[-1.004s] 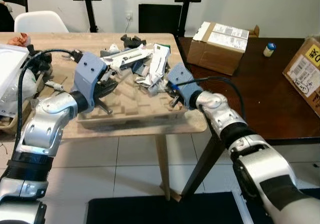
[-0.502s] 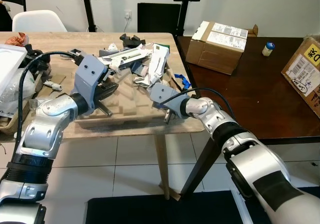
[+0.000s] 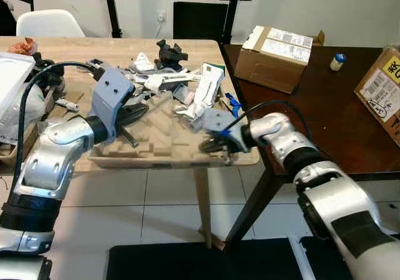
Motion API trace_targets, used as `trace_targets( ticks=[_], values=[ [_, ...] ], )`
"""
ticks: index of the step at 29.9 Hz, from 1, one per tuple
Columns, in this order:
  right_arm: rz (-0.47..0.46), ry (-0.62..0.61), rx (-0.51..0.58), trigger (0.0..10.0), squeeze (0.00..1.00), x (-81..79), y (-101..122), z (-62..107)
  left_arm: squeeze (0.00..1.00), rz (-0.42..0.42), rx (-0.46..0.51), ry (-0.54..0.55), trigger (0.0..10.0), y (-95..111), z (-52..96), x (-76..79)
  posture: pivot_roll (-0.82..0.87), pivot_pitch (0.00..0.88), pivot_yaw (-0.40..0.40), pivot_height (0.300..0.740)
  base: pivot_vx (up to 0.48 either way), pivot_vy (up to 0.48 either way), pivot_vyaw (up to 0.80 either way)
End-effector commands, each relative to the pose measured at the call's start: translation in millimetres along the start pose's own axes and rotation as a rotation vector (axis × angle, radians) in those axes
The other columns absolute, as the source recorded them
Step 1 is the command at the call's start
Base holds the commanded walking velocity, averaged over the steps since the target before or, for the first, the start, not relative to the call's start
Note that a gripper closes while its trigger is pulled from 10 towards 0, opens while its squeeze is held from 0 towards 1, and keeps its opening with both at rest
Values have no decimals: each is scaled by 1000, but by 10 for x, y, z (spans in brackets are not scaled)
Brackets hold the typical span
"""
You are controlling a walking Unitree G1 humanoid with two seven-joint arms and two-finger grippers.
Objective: Picking trash to rubbish bin
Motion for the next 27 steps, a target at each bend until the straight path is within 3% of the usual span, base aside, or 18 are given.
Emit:
trace_targets(
  ticks=[1,9,10,11,13,14,15,16,19,27],
  values=[
    [-21,24,82,0,0,45,146,93,0,-19,-23,-5,10000,-25,45,3,77,110,-47,740,0,0,0],
    [-38,11,190,0,0,129,327,180,0,-23,-25,-6,10000,-24,35,10,76,108,-43,740,0,0,0],
    [-34,-70,204,4235,0,233,363,184,0,-23,-19,-1,10000,-10,24,3,78,109,-43,740,0,0,0],
    [-41,-151,208,10000,0,337,382,194,0,-23,-14,4,10000,8,15,-4,81,110,-44,740,0,0,0],
    [-100,-360,174,10000,0,585,339,220,0,-16,2,17,10000,44,-1,-18,83,113,-44,740,0,0,0],
    [-157,-487,141,10000,278,718,275,248,0,-11,10,23,10000,60,-11,-22,84,117,-41,740,0,0,0],
    [-215,-574,125,10000,1000,796,219,271,0,-6,15,26,10000,66,-21,-20,86,119,-40,740,0,0,0],
    [-215,-574,125,10000,1000,796,219,271,0,-6,15,26,10000,66,-21,-20,86,119,-40,740,0,0,0],
    [-343,-664,176,10000,1000,859,185,266,0,1,19,25,10000,64,-44,5,96,129,-31,740,0,0,0],
    [-433,-824,174,10000,1000,910,112,170,0,25,50,53,10000,105,-95,-6,111,150,-14,740,0,0,0]
  ],
)
Point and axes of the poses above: a point about 5 cm out from each wrist's last joint towards the gripper, its own z axis pointing back from the gripper into the wrist, its own y axis along the axis of the wrist's last joint, x = y × z, the point moved 6 cm from there along -z, pointing out of the wrist towards the gripper, and after that the axes turned 10 degrees about z, right-handed, at the moved point
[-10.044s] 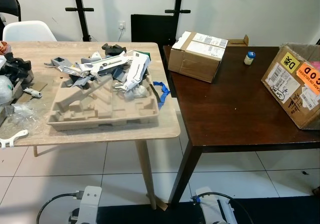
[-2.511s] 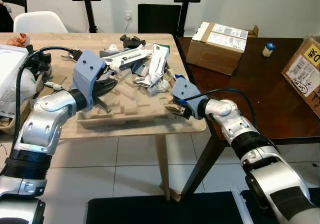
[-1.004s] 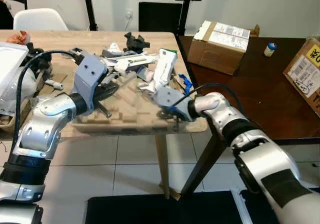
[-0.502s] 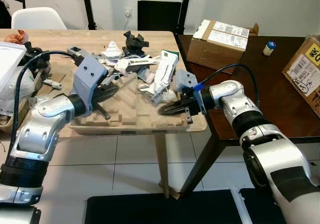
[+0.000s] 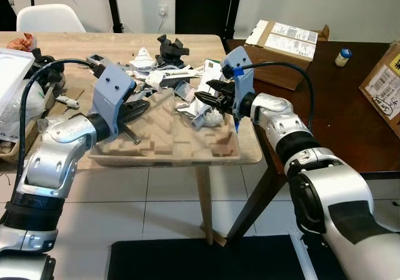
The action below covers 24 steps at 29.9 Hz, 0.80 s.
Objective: Picking trash to rubbish bin
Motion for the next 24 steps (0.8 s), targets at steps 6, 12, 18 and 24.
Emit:
trace_targets(
  ticks=[6,12,18,24],
  values=[
    [-10,-117,-103,10000,1000,-102,-316,-31,0,8,6,14,10000,-6,-32,28,117,160,-13,740,0,0,0],
    [-76,-280,-130,10000,1000,-25,-371,-38,0,16,6,19,10000,-24,-27,44,117,168,-12,740,0,0,0],
    [-297,-435,-29,10000,1000,99,-223,-51,0,22,21,40,10000,4,-44,38,129,181,-23,740,0,0,0],
    [-343,-444,24,10000,1000,86,-112,-90,0,23,22,43,10000,-2,-24,46,131,188,-29,740,0,0,0]
  ],
)
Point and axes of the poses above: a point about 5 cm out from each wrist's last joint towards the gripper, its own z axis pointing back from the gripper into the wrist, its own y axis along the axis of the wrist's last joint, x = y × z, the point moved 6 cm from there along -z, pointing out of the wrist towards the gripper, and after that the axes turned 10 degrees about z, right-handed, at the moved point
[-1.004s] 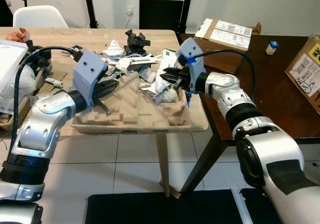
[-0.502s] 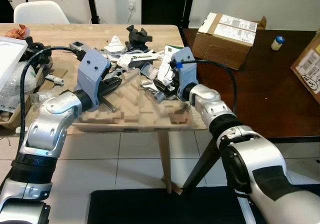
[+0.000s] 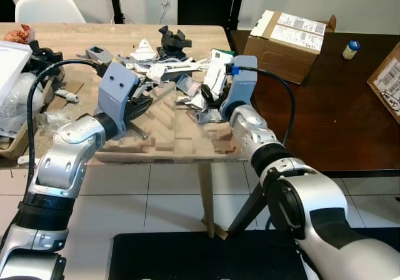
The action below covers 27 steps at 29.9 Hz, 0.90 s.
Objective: Picking trash to rubbish bin
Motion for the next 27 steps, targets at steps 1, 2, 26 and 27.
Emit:
trace_targets(
  ticks=[1,2,26,27],
  values=[
    [-22,-12,8,10000,1000,-18,6,-2,0,3,-11,7,10000,-42,35,9,129,193,-34,740,0,0,0],
    [-22,-12,8,10000,1000,-18,6,-2,0,3,-11,7,10000,-42,35,9,129,193,-34,740,0,0,0],
    [-87,-153,-51,10000,0,160,-92,17,0,29,-31,-39,10000,-75,65,157,151,251,-75,740,0,0,0],
    [-105,-159,-52,10000,0,172,-96,18,0,36,-31,-49,10000,-73,63,181,155,252,-76,740,0,0,0]
  ],
)
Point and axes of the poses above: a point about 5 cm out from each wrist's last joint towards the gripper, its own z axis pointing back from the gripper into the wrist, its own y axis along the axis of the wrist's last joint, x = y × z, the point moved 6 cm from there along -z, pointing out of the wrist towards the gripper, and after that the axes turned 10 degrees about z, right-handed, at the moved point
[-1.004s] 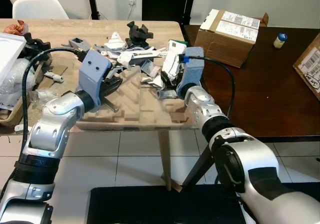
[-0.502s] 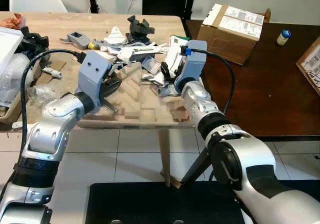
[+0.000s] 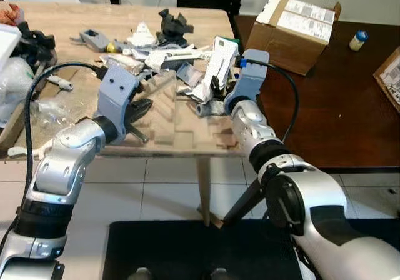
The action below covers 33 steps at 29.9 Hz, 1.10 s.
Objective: Picking trash to rubbish bin
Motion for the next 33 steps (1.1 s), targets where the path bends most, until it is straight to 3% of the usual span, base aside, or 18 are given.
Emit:
trace_targets(
  ticks=[1,6,14,15,16,18,33],
  values=[
    [-31,-3,-36,10000,0,-2,-68,4,0,20,1,-41,10000,-3,0,111,159,255,-78,740,0,0,0],
    [-77,-22,-50,10000,0,51,-81,1,0,32,10,-45,10000,41,-1,128,169,258,-85,740,0,0,0],
    [-93,15,-74,10000,0,-7,-119,3,0,36,6,-42,10000,26,25,136,171,258,-87,740,0,0,0],
    [-104,43,-92,6314,0,-57,-150,7,0,39,1,-44,10000,9,32,148,171,255,-88,740,0,0,0],
    [-104,43,-92,6314,0,-57,-150,7,0,39,1,-44,10000,9,32,148,171,255,-88,740,0,0,0],
    [-110,61,-93,0,0,-81,-156,10,0,42,-2,-45,10000,1,34,159,171,252,-87,740,0,0,0],
    [-143,77,-99,0,0,-48,-202,24,0,46,-10,-55,10000,-11,19,192,166,244,-82,740,0,0,0]
  ],
)
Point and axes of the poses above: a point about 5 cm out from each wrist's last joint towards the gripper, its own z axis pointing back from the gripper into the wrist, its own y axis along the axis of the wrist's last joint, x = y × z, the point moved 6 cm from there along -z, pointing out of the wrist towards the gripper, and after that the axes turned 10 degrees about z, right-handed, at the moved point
